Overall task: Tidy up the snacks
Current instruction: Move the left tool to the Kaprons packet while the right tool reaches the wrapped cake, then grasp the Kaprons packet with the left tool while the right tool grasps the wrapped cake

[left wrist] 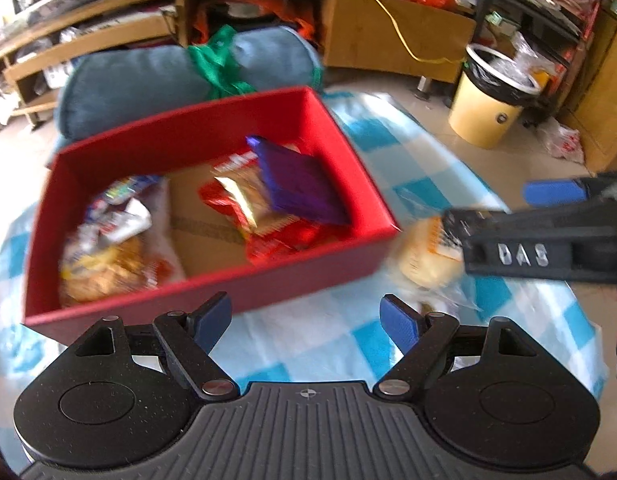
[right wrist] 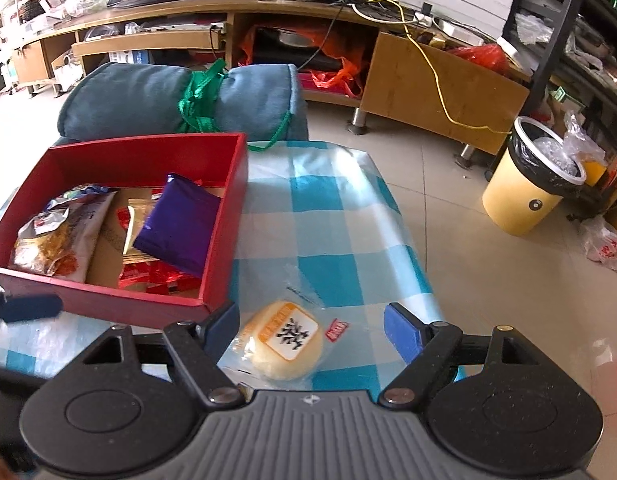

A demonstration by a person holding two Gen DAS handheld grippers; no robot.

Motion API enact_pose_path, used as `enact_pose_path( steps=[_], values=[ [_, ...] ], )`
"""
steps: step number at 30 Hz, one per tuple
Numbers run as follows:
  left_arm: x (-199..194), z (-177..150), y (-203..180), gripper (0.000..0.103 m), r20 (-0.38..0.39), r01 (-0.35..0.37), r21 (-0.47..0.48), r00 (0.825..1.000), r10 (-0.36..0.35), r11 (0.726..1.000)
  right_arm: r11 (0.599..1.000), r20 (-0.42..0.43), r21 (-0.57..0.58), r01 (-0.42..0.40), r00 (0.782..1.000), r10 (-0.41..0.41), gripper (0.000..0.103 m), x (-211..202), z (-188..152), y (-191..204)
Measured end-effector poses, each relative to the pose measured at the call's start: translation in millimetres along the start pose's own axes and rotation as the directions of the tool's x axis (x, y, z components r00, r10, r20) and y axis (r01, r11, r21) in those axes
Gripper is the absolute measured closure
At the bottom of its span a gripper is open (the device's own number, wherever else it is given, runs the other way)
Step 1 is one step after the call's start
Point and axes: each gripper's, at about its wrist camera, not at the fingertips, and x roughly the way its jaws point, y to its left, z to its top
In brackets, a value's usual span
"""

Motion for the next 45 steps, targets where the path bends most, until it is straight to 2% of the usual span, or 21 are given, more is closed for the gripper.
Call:
enact_pose_path(
  steps=[5, 12, 17, 18, 21, 23, 26, 33, 35, 38, 42, 45],
  values=[
    [16.1, -10.3, -24.6, 0.017, -0.056, 0.031, 0.016, 0.998, -0.030, 0.999, 0.999, -0.028, 0.031, -0.009, 1.000, 0.010, 0.028, 8.7, -3.2, -13.7],
    [40.7, -13.4, -51.0, 0.015, -0.112, 0.073, -0.044, 0.991, -0.078, 0.996, 0.996, -0.055, 0.085, -0.028, 0.998, 0.033, 0.028, 17.5, -6.6, -27.7],
    [58.8, -23.0, -62.0, 0.014, -0.150, 0.042, -0.040, 0.988, -0.047, 0.998, 0.995, -0.074, 0.091, -0.038, 0.996, 0.045, 0.028, 23.9, -9.0, -28.1],
    [58.2, -24.9, -63.0, 0.013, -0.136, 0.035, -0.032, 0.990, -0.039, 0.999, 0.995, -0.076, 0.093, -0.041, 0.996, 0.048, 0.028, 25.2, -9.1, -28.1],
    [55.1, -29.2, -61.6, 0.018, -0.125, 0.021, -0.010, 0.992, -0.022, 1.000, 0.993, -0.092, 0.110, -0.053, 0.994, 0.063, 0.028, 31.0, -8.9, -26.9],
    [50.8, -31.7, -55.7, 0.031, -0.118, 0.012, -0.001, 0.993, -0.012, 1.000, 0.990, -0.100, 0.126, -0.066, 0.992, 0.079, 0.028, 35.7, -7.3, -24.9],
    [43.4, -34.8, -41.3, 0.037, -0.130, 0.012, 0.003, 0.991, -0.012, 1.000, 0.984, -0.110, 0.157, -0.087, 0.988, 0.105, 0.028, 41.0, -4.0, -20.3],
    [33.8, -40.4, -11.5, 0.037, -0.159, -0.025, -0.021, 0.987, 0.021, 0.999, 0.990, -0.140, 0.120, -0.080, 0.985, 0.096, 0.027, 56.5, 0.9, 3.0],
    [33.3, -41.0, -11.4, 0.037, -0.164, -0.017, -0.029, 0.986, 0.012, 0.999, 0.995, -0.167, 0.082, -0.056, 0.984, 0.069, 0.027, 66.1, 0.2, 8.9],
    [34.8, -42.7, -15.1, 0.036, -0.162, -0.010, -0.028, 0.987, 0.005, 1.000, 0.994, -0.197, 0.088, -0.071, 0.976, 0.087, 0.027, 78.6, -2.0, 9.8],
    [37.5, -41.1, -21.8, 0.036, -0.156, -0.006, -0.028, 0.988, 0.001, 1.000, 0.996, -0.205, 0.067, -0.058, 0.976, 0.071, 0.028, 89.8, -6.7, 12.2],
    [38.0, -39.6, -24.8, 0.035, -0.155, 0.003, -0.032, 0.988, -0.008, 0.999, 0.996, -0.200, 0.064, -0.069, 0.976, 0.081, 0.040, 85.9, -7.2, 9.4]
  ],
)
